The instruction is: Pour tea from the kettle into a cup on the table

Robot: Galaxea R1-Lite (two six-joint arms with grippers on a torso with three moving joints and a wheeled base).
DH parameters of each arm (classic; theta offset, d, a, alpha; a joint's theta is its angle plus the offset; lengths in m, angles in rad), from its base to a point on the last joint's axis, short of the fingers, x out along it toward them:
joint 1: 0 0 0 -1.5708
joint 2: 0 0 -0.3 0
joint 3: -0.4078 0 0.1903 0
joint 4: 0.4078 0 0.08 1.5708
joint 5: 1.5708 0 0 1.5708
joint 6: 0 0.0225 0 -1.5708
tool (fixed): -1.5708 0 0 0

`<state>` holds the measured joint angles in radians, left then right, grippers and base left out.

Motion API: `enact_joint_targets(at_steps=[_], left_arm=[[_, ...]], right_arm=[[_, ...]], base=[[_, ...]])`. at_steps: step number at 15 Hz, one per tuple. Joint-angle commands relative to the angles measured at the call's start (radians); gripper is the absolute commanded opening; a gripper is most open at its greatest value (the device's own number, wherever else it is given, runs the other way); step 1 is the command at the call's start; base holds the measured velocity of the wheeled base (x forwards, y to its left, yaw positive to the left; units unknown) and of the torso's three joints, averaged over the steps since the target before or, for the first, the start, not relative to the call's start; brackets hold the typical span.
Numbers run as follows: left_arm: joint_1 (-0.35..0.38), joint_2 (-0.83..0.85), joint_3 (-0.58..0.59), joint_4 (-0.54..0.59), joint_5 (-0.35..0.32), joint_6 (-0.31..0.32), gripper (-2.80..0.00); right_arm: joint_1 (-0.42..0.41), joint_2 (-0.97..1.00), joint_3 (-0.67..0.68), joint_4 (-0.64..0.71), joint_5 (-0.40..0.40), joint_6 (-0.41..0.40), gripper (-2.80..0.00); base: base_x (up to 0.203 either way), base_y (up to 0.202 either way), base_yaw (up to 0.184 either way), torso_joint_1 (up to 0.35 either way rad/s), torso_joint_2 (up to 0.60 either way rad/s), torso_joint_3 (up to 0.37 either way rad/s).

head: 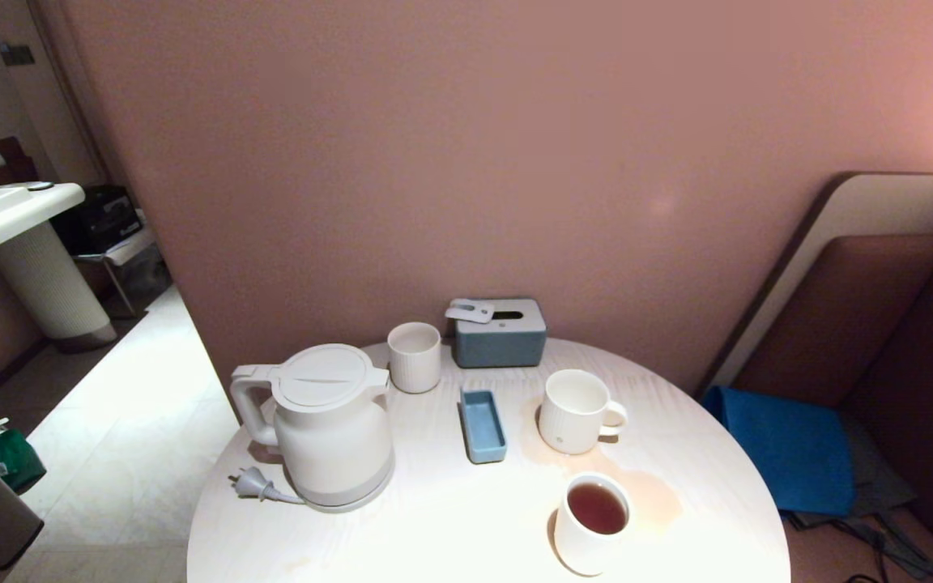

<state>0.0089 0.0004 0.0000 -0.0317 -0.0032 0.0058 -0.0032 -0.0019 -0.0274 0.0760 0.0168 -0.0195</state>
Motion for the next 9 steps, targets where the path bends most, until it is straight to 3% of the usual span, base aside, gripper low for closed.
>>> enact_joint_targets(at_steps=[1,9], left_arm=[[0.000,0.001,0.000,-0.001,0.000,0.000,-2.80],[0.000,0.001,0.000,-0.001,0.000,0.000,-2.80]], right_arm=[[0.000,0.002,0.000,0.001,0.000,0.001,0.00],[0.000,0.002,0.000,0.000,-0.009,0.012,0.00]], base=[[0.000,0.000,0.000,0.000,0.00,0.000],[0.000,0.000,0.000,0.000,0.00,0.000]])
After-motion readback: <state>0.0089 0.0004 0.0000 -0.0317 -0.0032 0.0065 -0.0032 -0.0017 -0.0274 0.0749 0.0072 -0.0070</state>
